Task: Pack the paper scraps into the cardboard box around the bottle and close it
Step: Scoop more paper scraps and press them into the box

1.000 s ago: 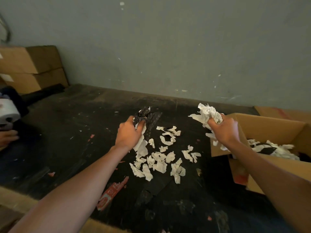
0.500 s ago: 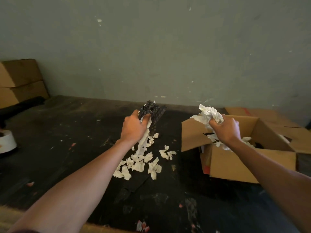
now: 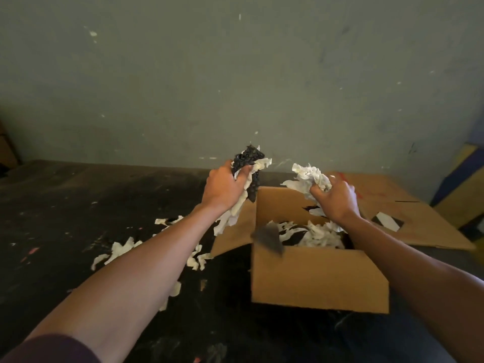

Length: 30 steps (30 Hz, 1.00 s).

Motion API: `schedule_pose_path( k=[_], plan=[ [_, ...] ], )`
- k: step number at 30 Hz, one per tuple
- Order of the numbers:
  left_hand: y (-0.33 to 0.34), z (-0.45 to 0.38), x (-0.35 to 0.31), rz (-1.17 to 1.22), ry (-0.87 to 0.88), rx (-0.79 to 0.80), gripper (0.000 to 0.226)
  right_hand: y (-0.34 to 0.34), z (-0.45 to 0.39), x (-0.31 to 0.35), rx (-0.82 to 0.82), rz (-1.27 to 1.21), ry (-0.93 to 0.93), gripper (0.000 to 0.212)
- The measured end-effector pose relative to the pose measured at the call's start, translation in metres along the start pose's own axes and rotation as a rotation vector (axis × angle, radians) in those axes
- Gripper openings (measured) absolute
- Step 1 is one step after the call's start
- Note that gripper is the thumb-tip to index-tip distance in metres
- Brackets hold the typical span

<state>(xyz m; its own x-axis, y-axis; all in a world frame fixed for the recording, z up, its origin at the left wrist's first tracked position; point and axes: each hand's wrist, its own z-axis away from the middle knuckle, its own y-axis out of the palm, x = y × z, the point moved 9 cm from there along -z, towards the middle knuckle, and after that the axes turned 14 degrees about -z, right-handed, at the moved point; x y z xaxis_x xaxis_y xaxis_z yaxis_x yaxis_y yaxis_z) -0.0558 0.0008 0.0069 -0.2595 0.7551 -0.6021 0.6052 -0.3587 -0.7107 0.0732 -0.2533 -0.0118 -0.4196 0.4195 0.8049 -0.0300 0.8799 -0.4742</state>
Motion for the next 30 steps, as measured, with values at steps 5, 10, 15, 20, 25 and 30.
schedule_pose_path(
  k=[5, 10, 15, 20, 25, 30],
  plan=[
    [0.013, 0.022, -0.059, 0.096, 0.033, 0.033, 0.060, -0.040, 0.017, -0.012, -0.041, -0.060, 0.023, 0.038],
    [0.038, 0.028, -0.102, 0.181, 0.043, 0.057, 0.044, -0.065, 0.022, -0.027, -0.023, -0.068, 0.043, 0.039],
    [0.070, 0.021, -0.139, 0.183, 0.031, 0.106, 0.050, -0.107, -0.001, -0.039, -0.032, 0.034, 0.022, 0.027],
    [0.122, 0.014, -0.175, 0.004, 0.087, 0.223, 0.042, -0.127, -0.044, -0.089, 0.150, 0.073, 0.050, 0.048],
    [0.201, 0.000, -0.232, -0.227, 0.132, 0.433, 0.072, -0.179, -0.090, -0.135, 0.337, 0.150, 0.063, 0.084],
    [0.271, -0.014, -0.280, -0.348, 0.153, 0.499, 0.076, -0.227, -0.136, -0.181, 0.363, 0.109, 0.084, 0.090]
  ],
)
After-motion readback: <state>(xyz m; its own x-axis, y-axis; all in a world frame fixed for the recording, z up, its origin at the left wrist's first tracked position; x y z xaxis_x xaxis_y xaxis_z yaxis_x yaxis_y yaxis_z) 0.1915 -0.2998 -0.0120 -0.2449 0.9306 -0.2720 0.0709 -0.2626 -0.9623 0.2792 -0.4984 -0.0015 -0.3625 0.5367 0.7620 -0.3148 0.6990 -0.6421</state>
